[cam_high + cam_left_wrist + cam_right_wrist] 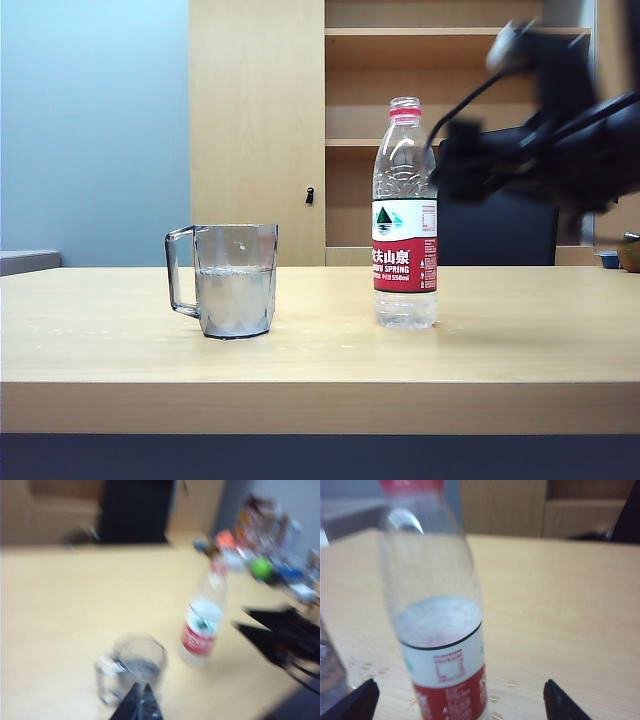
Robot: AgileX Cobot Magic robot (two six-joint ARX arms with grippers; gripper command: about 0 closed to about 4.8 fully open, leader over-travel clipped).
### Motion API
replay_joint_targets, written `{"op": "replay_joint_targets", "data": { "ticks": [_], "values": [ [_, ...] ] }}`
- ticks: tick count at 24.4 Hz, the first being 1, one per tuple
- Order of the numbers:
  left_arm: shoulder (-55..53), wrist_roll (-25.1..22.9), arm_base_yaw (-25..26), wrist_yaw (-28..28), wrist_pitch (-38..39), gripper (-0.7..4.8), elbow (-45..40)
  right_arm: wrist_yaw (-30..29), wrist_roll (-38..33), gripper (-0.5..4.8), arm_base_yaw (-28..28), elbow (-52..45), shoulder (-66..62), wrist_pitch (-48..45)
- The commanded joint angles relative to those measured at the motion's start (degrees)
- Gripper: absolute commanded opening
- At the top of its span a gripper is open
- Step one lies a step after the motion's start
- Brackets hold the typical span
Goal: Pick up the mineral water bottle on the table and pour water into the mug until it's half full.
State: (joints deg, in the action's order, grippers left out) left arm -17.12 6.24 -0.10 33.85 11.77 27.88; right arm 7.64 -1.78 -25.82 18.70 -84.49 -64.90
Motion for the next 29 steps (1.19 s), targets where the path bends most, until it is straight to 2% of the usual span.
{"op": "replay_joint_targets", "data": {
  "ticks": [1,2,3,4,5,7,10,12,17,19,25,29],
  "values": [
    [7.58,-0.55,0.04,-11.65,2.23,-0.05,-1.14,0.35,-0.15,2.77,-0.66,-8.83,13.49,-0.90],
    [9.88,-0.68,0.04,-14.84,2.14,-0.05,-1.99,0.28,-0.15,1.68,-0.72,-10.54,16.76,-0.81],
    [13.46,-0.63,0.04,-20.96,2.32,-0.04,-3.74,-0.26,-0.17,-0.10,-0.79,-13.46,23.82,0.26],
    [15.02,-0.61,0.04,-23.04,2.60,-0.02,-4.55,-0.26,-0.52,-0.02,-0.79,-14.78,27.91,1.36],
    [16.85,0.24,0.04,-25.90,2.32,-0.01,-6.64,-0.48,-4.85,-0.03,-1.18,-16.26,35.17,4.44],
    [16.50,0.17,0.00,-26.23,2.25,-0.01,-8.46,-0.57,-10.23,-0.03,-2.64,-16.72,44.81,11.23],
    [16.92,0.20,0.02,-26.32,0.98,-0.02,-11.63,-2.25,-10.62,-0.03,-5.84,-16.65,54.60,19.76],
    [16.94,0.13,0.02,-26.36,-0.26,-0.02,-16.26,-5.57,-10.67,-0.03,-10.08,-16.65,67.01,33.42],
    [16.94,0.17,-0.02,-26.47,-5.27,-0.01,-22.58,-6.84,-10.67,-0.03,-15.17,-16.68,81.33,54.31],
    [16.94,0.17,0.07,-26.62,-5.01,-0.02,-23.85,-6.80,-10.64,-0.02,-17.09,-16.65,84.80,61.00],
    [16.85,0.22,0.04,-26.53,1.70,-0.02,-26.03,-6.32,-10.60,-0.01,-19.28,-16.74,83.62,69.53],
    [16.94,0.17,0.00,-26.34,1.51,-0.02,-26.10,-6.29,-10.60,-0.01,-19.23,-16.76,83.82,73.13]
  ]
}}
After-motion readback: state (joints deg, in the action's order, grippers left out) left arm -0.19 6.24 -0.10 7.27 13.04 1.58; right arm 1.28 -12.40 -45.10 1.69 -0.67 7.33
